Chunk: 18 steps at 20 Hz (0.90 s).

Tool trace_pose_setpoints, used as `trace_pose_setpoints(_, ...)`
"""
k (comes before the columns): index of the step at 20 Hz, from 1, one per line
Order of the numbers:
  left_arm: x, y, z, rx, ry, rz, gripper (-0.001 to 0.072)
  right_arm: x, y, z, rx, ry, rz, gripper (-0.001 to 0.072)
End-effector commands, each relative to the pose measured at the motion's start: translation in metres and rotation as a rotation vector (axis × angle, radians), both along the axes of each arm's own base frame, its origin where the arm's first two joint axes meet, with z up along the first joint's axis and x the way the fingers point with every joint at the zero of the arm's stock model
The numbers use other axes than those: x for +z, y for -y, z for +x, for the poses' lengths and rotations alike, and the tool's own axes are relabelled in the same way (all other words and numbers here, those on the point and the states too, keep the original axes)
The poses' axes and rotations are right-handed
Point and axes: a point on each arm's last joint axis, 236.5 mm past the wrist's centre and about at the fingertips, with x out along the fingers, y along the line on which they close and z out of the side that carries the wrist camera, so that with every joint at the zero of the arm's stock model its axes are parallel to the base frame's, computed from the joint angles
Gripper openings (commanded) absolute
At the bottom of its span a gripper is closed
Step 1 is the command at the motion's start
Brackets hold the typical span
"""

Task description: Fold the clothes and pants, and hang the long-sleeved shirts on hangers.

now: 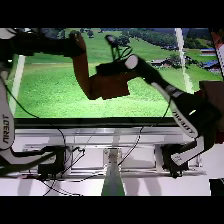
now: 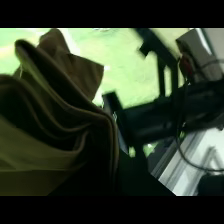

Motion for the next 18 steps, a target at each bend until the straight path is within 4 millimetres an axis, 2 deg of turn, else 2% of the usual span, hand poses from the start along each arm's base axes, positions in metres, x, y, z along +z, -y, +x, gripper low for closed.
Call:
trace_pose_setpoints(1,-0.009,0.082,0.037,0.099,-0.038,-0.194,0.0012,0.017,0.13,0.044,-0.149,0.007,-0.101,0.0013)
trace_pose_setpoints(3,-0.028,0.132,0.058,0.199,-0.042,-0.267,0.0013,0.025,0.198,0.057,-0.255,-0.018,-0.1,0.0013)
trace_pose_setpoints(4,-0.044,0.158,0.059,0.235,-0.071,-0.284,0.0014,0.024,0.223,0.06,-0.293,-0.036,-0.101,0.0013)
trace_pose_setpoints(5,-0.065,0.182,0.056,0.261,-0.099,-0.279,0.0099,0.022,0.244,0.061,-0.324,-0.055,-0.102,0.0014)
trace_pose_setpoints(6,-0.085,0.201,0.049,0.26,-0.118,-0.26,0.0417,0.02,0.263,0.061,-0.354,-0.07,-0.102,0.0077)
trace_pose_setpoints(7,-0.103,0.217,0.037,0.239,-0.144,-0.239,0.0692,0.019,0.278,0.062,-0.378,-0.078,-0.101,0.0329)
trace_pose_setpoints(8,-0.116,0.226,0.03,0.222,-0.162,-0.225,0.071,0.019,0.291,0.063,-0.401,-0.082,-0.103,0.064)
trace_pose_setpoints(9,-0.122,0.23,0.025,0.207,-0.175,-0.22,0.071,0.018,0.3,0.064,-0.416,-0.086,-0.104,0.0656)
trace_pose_setpoints(11,-0.118,0.225,0.029,0.213,-0.171,-0.225,0.0709,0.01,0.31,0.065,-0.433,-0.102,-0.108,0.0652)
trace_pose_setpoints(13,-0.103,0.21,0.036,0.205,-0.164,-0.244,0.0708,-0.016,0.311,0.064,-0.433,-0.165,-0.104,0.062)
trace_pose_setpoints(17,-0.071,0.173,0.04,0.134,-0.157,-0.286,0.0705,-0.082,0.284,0.047,-0.378,-0.393,-0.002,0.0626)
trace_pose_setpoints(18,-0.067,0.165,0.04,0.1,-0.113,-0.275,0.0704,-0.094,0.277,0.045,-0.374,-0.439,0.034,0.0687)
